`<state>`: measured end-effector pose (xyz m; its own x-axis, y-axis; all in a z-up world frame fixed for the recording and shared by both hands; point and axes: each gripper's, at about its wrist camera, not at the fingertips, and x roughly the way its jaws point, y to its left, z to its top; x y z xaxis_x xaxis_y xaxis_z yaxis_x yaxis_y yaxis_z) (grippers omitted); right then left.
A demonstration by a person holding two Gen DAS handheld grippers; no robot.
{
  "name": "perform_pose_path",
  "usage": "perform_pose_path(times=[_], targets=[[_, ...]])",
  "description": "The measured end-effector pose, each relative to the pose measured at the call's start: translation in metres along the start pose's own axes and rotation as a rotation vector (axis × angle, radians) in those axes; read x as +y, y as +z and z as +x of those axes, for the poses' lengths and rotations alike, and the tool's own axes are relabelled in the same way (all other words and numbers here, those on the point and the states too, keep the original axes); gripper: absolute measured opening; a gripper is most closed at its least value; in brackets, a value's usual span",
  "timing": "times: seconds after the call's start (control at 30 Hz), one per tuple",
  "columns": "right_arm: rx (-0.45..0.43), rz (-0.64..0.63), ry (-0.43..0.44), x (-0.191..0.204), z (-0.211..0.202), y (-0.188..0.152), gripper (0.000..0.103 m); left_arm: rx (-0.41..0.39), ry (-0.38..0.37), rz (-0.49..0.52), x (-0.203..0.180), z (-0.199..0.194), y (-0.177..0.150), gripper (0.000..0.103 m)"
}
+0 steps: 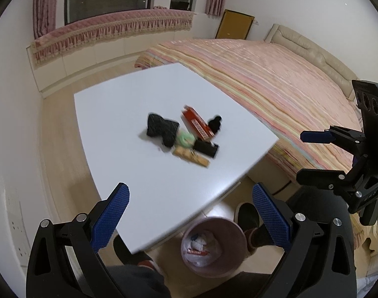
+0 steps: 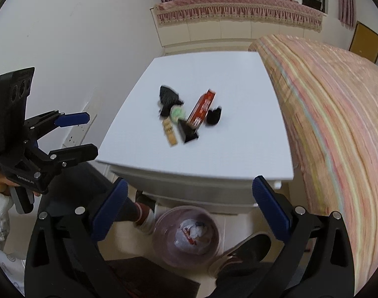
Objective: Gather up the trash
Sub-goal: 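Move both tools back over the table toward the remaining items, then grasp the black mesh cloth with the left tool while the right tool grasps the black cap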
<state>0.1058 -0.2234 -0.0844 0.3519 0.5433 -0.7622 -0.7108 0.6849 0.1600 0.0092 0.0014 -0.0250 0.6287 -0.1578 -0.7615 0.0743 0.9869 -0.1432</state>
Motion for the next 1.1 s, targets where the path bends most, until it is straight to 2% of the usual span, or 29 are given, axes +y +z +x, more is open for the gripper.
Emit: perform_pose_path(times=[0.23,0.6,0.77,0.83,1.1], targets=[[-0.001,-0.036,0.004,-0.016,0.019,0.036,0.099,0.013,-0.006,0.018,0.021,0.020,0.034,0.095],[0.040,-0.061,0.061,-0.040,0.070,0.067,0.097,0.096,-0.092,0.069,0.042,0.078,0.066,0.095],[0.071,-0.059,0.084,-0.049,0.094,0.074,0.080,0.115,-0.115,0.076,0.048,0.100,0.073,0.094],[0.077,-0.058,0.096,-0.052,0.100,0.076,0.073,0.123,-0.126,0.080,0.049,0.106,0.074,0.083],[0.103,-0.069,0.131,-0.053,0.117,0.076,0.046,0.147,-0.142,0.087,0.050,0.119,0.073,0.064]])
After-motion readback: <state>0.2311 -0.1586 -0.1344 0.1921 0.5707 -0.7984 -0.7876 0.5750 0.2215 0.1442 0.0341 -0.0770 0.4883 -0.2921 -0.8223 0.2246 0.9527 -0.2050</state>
